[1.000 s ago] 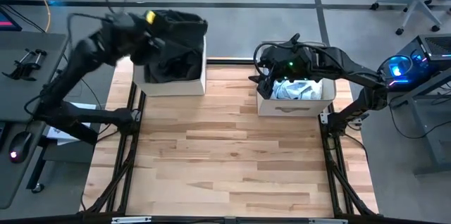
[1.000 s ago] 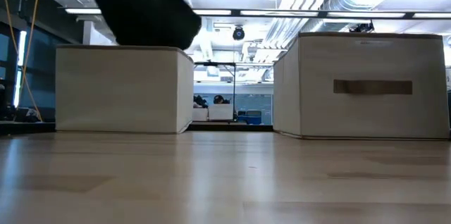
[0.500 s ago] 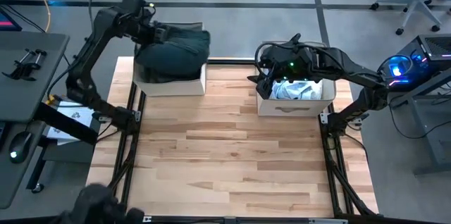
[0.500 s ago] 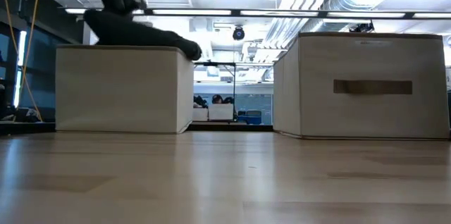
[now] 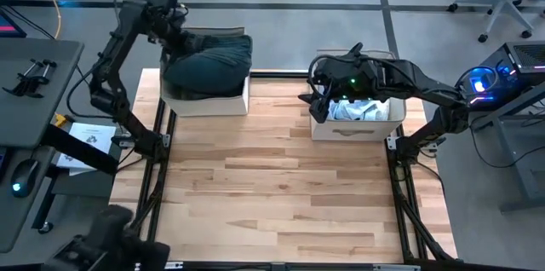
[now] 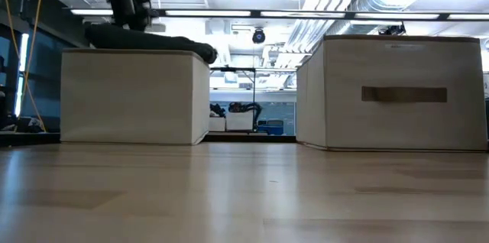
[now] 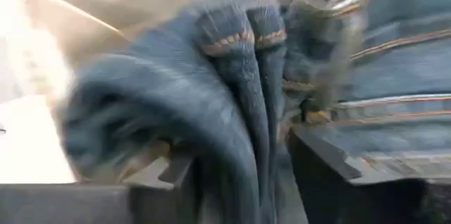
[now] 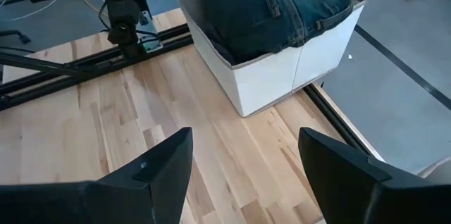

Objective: Sort clothes
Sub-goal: Put the dark blue pants into the left laundry organizer

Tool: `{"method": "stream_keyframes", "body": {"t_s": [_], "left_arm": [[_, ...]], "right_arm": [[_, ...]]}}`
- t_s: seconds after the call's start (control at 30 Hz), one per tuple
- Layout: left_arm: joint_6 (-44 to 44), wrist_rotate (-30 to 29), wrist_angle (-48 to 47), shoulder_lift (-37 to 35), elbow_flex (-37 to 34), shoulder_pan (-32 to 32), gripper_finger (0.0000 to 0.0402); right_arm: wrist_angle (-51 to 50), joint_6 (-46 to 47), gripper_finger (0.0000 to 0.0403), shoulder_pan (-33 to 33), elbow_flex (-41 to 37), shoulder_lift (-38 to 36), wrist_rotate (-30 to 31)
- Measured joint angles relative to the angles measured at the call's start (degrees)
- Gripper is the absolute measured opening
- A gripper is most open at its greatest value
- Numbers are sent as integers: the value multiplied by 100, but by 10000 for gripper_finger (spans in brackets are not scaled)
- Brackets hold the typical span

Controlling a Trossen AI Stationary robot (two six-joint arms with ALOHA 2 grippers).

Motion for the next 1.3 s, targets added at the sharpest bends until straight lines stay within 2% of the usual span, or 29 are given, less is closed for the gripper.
{"method": "stream_keyframes", "body": {"t_s": [0.13, 0.27, 0.33, 0.47, 0.53, 0.63, 0.73, 0.9, 1.0, 1.13, 1.3], "left_arm": [[-4, -415, -547, -22, 1011, 12, 187], [-75, -385, -806, -39, 1801, 6, 188], [-180, 134, -772, -160, 1938, -55, 182], [-143, 1821, -797, -318, 1904, -296, 153], [-20, 1906, -768, -318, 1696, -569, 132], [-27, 1060, -510, -317, 1020, -895, 98], [-210, 468, 129, -314, -98, -1069, 65], [-270, 242, 1855, -329, -2254, -1114, 21], [-180, -727, 2849, -317, -3128, -1116, 4], [227, -1801, 2916, -377, -3173, -1219, 4], [372, -2203, 2492, -899, -2403, -1439, 1]], "right_arm": [[126, -2, 243, 0, 0, 0, 0], [211, -59, 243, 0, 0, 0, 0], [208, -61, 243, 0, 2, 0, 0], [198, -88, 243, 0, 2, 0, 0], [198, -108, 243, 0, 2, 0, 1], [198, -111, 243, 0, 2, 0, 2], [198, -151, 243, 0, 2, 0, 1], [198, -46, 243, 0, 2, 0, 1], [196, 51, 243, 0, 2, 0, -2], [198, 63, 243, 0, 2, 0, -1], [228, 48, 243, 0, 2, 0, 0]]}}
